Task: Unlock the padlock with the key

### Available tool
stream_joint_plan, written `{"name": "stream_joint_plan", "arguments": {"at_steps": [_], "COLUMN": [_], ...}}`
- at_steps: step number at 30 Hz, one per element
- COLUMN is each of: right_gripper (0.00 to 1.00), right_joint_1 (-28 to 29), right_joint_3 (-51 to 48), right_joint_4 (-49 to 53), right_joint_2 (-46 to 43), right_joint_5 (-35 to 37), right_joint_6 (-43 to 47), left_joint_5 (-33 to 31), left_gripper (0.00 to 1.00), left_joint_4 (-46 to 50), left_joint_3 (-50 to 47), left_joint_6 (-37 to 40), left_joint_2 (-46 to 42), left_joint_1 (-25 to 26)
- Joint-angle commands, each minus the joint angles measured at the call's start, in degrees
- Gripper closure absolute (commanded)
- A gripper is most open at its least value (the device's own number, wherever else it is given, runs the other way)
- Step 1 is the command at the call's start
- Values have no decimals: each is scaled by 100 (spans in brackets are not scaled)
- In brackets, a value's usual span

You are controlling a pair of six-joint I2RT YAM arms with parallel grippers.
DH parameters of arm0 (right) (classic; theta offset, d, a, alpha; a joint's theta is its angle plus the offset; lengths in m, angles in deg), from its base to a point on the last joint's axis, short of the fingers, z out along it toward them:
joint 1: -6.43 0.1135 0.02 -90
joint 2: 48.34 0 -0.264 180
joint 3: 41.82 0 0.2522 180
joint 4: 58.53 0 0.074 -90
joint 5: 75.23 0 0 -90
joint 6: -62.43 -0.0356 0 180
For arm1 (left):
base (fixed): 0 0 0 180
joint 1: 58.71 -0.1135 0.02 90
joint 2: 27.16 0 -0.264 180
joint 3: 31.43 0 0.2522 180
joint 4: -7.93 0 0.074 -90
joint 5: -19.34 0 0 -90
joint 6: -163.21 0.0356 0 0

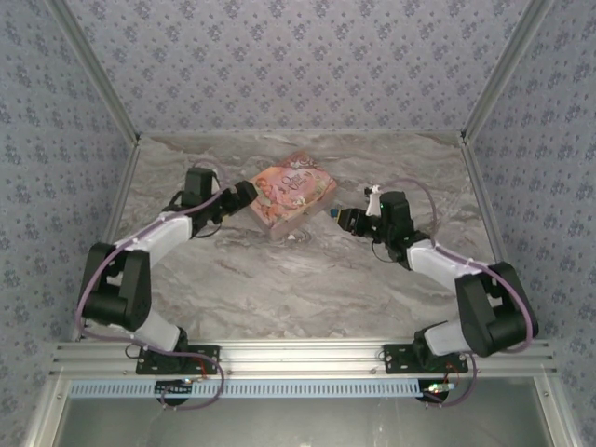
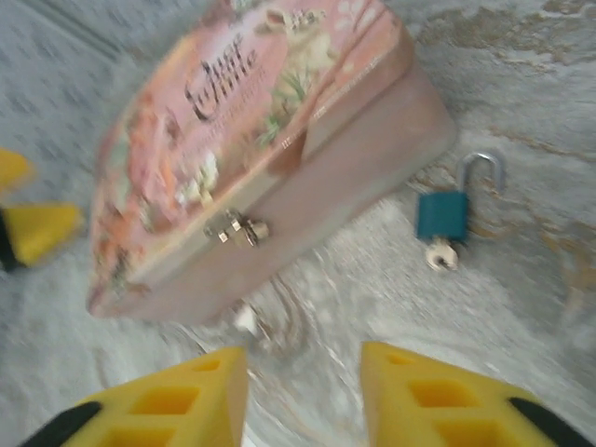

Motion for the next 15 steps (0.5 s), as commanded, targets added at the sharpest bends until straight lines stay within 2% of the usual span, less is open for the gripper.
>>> {"name": "stream_joint_plan", "arguments": {"at_steps": [1, 3, 4, 7, 11, 15], "right_gripper": [53, 47, 38, 21, 1, 0], "right_joint_1": [-28, -59, -77, -164, -516, -1153], "right_joint_3": [591, 863, 978, 1023, 562, -100], "right_joint_4": [2681, 3519, 3858, 4308, 3856, 2856], "right_joint_2": [-408, -518, -577, -802, -1440, -2124], "right_joint_5": [624, 1029, 1243, 2153, 3046, 3263], "right_joint_6": [1059, 1340, 1486, 1722, 1747, 1894], "left_joint_5": [8, -161, -306, -1035, -2134, -3004], "left_gripper": [0, 1, 0, 1, 1, 1], "left_joint_4": [390, 456, 436, 445, 503, 591], "left_joint_3": [69, -169, -374, -1003, -1820, -2341], "left_joint_6": [502, 766, 867, 1073, 1306, 1878], "left_joint_2": [-716, -1239, -1565, -2497, -3649, -4558], "left_joint_1": [-180, -183, -183, -203, -269, -375]}}
